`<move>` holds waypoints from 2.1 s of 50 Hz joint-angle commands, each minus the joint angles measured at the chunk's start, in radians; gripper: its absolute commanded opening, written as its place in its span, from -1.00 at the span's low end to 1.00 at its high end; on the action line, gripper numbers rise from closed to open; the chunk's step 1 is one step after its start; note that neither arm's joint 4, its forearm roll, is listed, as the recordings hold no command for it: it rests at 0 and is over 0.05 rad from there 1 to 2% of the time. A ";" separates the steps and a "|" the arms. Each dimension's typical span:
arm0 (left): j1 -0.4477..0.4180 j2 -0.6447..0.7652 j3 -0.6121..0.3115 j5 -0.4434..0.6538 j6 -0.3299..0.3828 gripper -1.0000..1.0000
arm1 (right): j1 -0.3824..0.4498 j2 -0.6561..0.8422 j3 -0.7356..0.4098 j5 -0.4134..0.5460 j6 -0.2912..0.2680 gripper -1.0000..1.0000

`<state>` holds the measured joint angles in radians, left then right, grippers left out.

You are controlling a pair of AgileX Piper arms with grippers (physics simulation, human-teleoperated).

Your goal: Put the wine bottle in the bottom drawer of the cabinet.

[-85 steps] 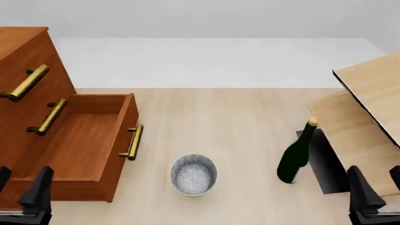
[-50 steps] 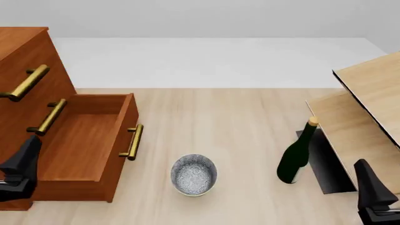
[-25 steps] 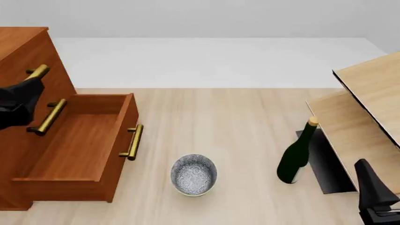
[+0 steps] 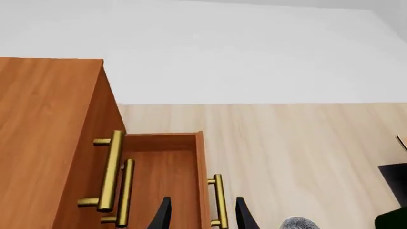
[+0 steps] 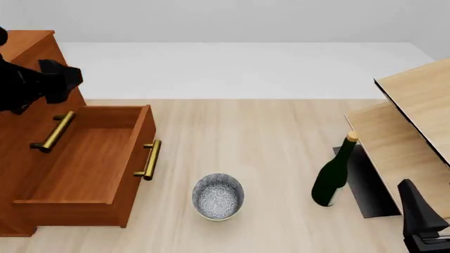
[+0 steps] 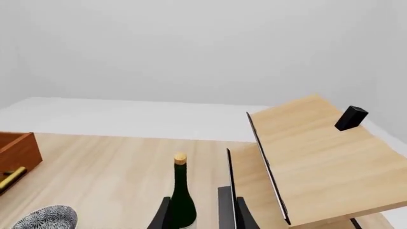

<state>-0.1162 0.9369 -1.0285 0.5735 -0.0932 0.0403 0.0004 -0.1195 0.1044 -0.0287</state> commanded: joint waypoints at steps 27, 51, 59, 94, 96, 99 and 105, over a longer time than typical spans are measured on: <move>-0.064 0.130 0.156 -0.085 0.005 1.00 | 0.002 0.000 0.031 -0.005 0.001 1.00; -0.101 0.180 0.309 -0.242 -0.057 1.00 | 0.000 0.000 0.052 -0.007 0.001 1.00; -0.103 0.196 0.352 -0.294 -0.071 1.00 | 0.002 0.000 0.047 0.002 -0.003 1.00; -0.102 0.298 0.499 -0.489 -0.072 1.00 | 0.018 0.000 0.057 0.012 0.000 1.00; -0.104 0.303 0.504 -0.499 -0.076 1.00 | 0.016 0.000 0.057 0.012 0.002 1.00; -0.109 0.310 0.517 -0.517 -0.087 1.00 | 0.018 0.000 0.057 0.013 0.001 1.00; -0.115 0.326 0.539 -0.546 -0.092 1.00 | 0.017 0.000 0.053 0.018 -0.002 1.00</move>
<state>-0.2219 1.2380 -0.5266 0.0775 -0.1715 0.0559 0.0003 -0.0649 0.1178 -0.0289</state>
